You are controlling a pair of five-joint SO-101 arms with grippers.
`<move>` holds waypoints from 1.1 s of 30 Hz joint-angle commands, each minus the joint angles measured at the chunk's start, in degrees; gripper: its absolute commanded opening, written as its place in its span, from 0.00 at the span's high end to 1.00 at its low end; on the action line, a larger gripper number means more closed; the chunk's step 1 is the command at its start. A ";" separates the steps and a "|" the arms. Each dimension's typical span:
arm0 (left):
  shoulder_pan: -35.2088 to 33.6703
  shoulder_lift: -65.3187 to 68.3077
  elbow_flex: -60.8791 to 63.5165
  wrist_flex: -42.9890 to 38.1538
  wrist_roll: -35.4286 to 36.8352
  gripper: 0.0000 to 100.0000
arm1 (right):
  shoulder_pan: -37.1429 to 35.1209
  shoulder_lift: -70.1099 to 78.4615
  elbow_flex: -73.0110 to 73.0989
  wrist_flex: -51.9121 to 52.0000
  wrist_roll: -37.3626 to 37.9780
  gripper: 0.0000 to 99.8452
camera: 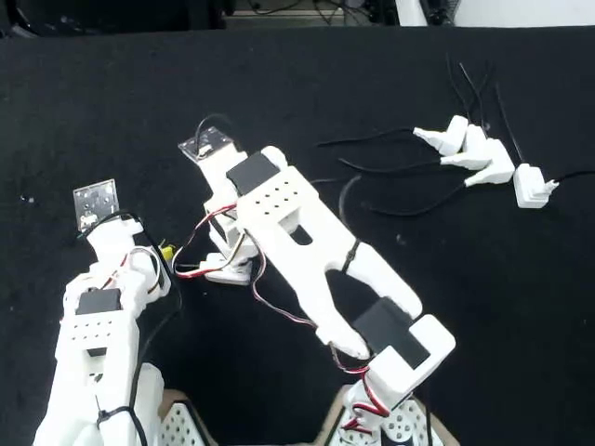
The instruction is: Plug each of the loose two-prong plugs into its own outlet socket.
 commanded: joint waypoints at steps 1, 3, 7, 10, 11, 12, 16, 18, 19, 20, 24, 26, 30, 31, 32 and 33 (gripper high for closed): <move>-0.57 -0.18 -3.38 -0.53 0.18 0.79 | 4.57 -5.41 0.66 0.26 3.78 0.99; -0.66 -0.18 -3.38 -0.53 0.18 0.79 | 6.51 -10.51 5.32 -0.18 7.56 0.99; -0.48 -0.18 -3.38 -0.62 0.18 0.79 | 10.37 -19.65 19.21 -3.52 16.35 0.99; -0.40 -0.18 -3.38 -0.62 0.18 0.79 | 15.38 -23.25 31.78 -11.78 19.34 0.99; -0.57 -0.18 -3.38 -0.53 0.18 0.79 | 17.41 -23.52 35.38 -14.51 20.22 0.99; -0.66 -0.18 -3.38 -0.53 0.18 0.79 | 19.52 -23.52 38.20 -16.88 21.36 0.99; -0.66 -0.18 -3.38 -0.62 0.18 0.79 | 26.20 -23.52 44.97 -24.70 27.43 0.99; -0.40 -0.18 -3.38 -0.70 0.18 0.79 | 27.52 -23.78 46.02 -25.49 32.09 0.96; -0.31 -0.18 -3.38 -0.79 0.18 0.79 | 27.87 -23.96 46.20 -25.49 34.02 0.93; -0.22 -0.18 -3.38 -0.79 0.18 0.79 | 28.04 -23.96 46.20 -25.49 35.78 0.90; -0.22 -0.18 -3.38 -0.88 0.18 0.79 | 27.96 -23.96 45.93 -25.49 45.45 0.81; -0.22 -0.18 -3.30 -0.88 0.18 0.79 | 27.96 -23.96 46.11 -25.41 50.99 0.81; -0.22 -0.18 -3.30 -0.88 0.18 0.79 | 25.41 -23.96 48.04 -24.18 55.21 0.81; -0.22 -0.18 -3.30 -0.88 0.18 0.79 | 24.26 -23.96 48.48 -24.18 55.21 0.81; -0.22 -0.18 -3.30 -0.88 0.18 0.79 | 23.38 -23.96 48.92 -24.26 55.21 0.81; -0.22 -0.18 -3.30 -0.88 0.18 0.79 | 22.42 -23.96 49.10 -24.26 55.21 0.81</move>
